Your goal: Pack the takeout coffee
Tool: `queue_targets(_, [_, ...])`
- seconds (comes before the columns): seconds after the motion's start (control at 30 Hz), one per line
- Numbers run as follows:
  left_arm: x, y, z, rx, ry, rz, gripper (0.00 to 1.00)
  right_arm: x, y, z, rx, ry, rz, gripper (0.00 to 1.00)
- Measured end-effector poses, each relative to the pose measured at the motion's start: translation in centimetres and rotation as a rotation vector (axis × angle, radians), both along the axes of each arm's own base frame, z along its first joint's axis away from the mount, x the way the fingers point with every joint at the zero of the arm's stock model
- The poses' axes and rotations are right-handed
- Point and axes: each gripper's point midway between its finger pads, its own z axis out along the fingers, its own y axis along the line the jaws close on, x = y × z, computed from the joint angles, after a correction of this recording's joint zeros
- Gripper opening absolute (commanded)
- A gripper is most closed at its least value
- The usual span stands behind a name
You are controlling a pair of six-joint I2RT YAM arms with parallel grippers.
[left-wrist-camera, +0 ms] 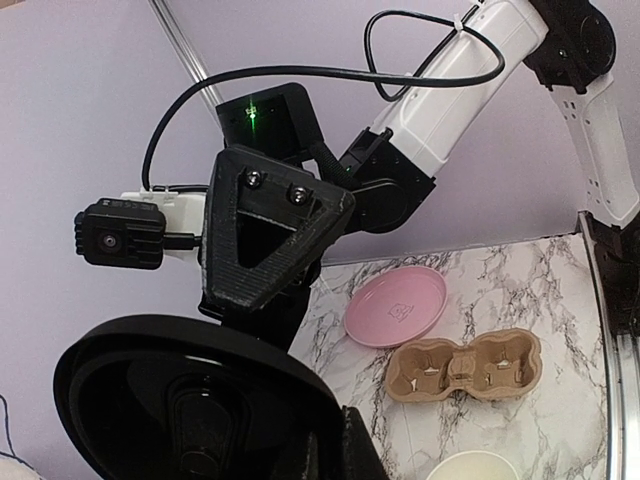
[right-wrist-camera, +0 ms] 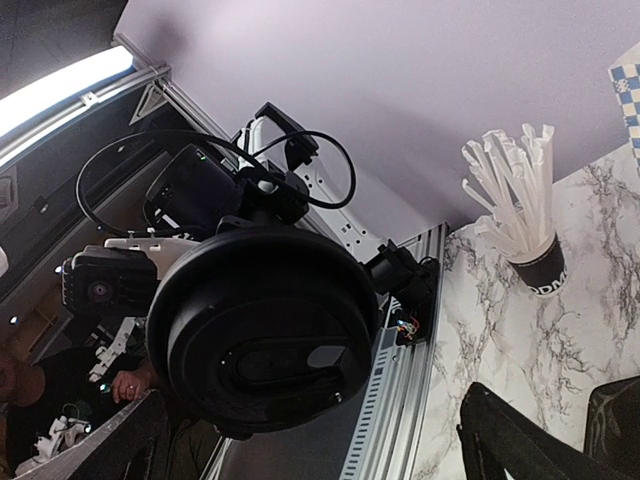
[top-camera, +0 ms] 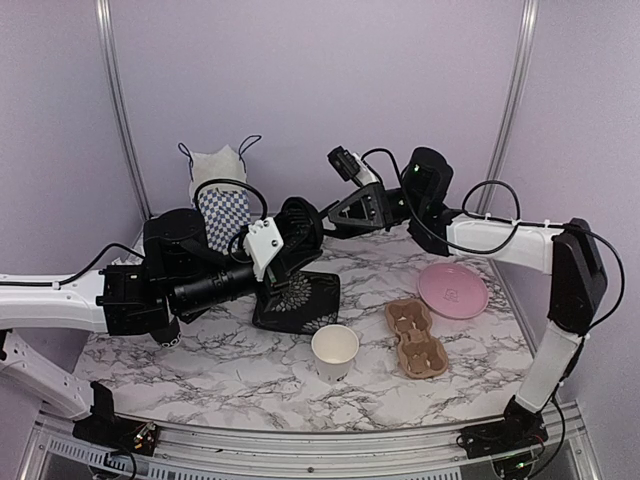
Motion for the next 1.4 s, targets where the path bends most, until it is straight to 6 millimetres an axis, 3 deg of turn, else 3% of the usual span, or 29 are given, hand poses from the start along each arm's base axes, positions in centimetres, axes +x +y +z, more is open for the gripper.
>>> queue_targets(0.2, [0.1, -0.3, -0.4, 0.007, -0.002, 0.000, 0.00, -0.6, 0.1, 0.4, 0.010, -0.009, 0.023, 0.96])
queue_targets(0.77, [0.3, -0.6, -1.0, 0.025, -0.009, -0.001, 0.00, -2.2, 0.4, 0.9, 0.024, -0.025, 0.073, 0.69])
queue_targets(0.83, [0.3, -0.7, -1.1, 0.029, -0.009, 0.000, 0.00, -2.3, 0.4, 1.0, 0.026, -0.028, 0.077, 0.70])
queue_targets(0.93, [0.3, -0.8, -1.2, 0.033, -0.009, 0.000, 0.00, -2.4, 0.4, 1.0, 0.026, -0.030, 0.079, 0.78])
queue_targets(1.17, [0.3, -0.8, -1.2, 0.032, -0.010, -0.002, 0.00, -2.4, 0.4, 1.0, 0.026, -0.030, 0.081, 0.73])
queue_targets(1.4, [0.3, -0.8, -1.1, 0.030, -0.011, -0.001, 0.00, -2.4, 0.4, 1.0, 0.025, -0.028, 0.081, 0.81])
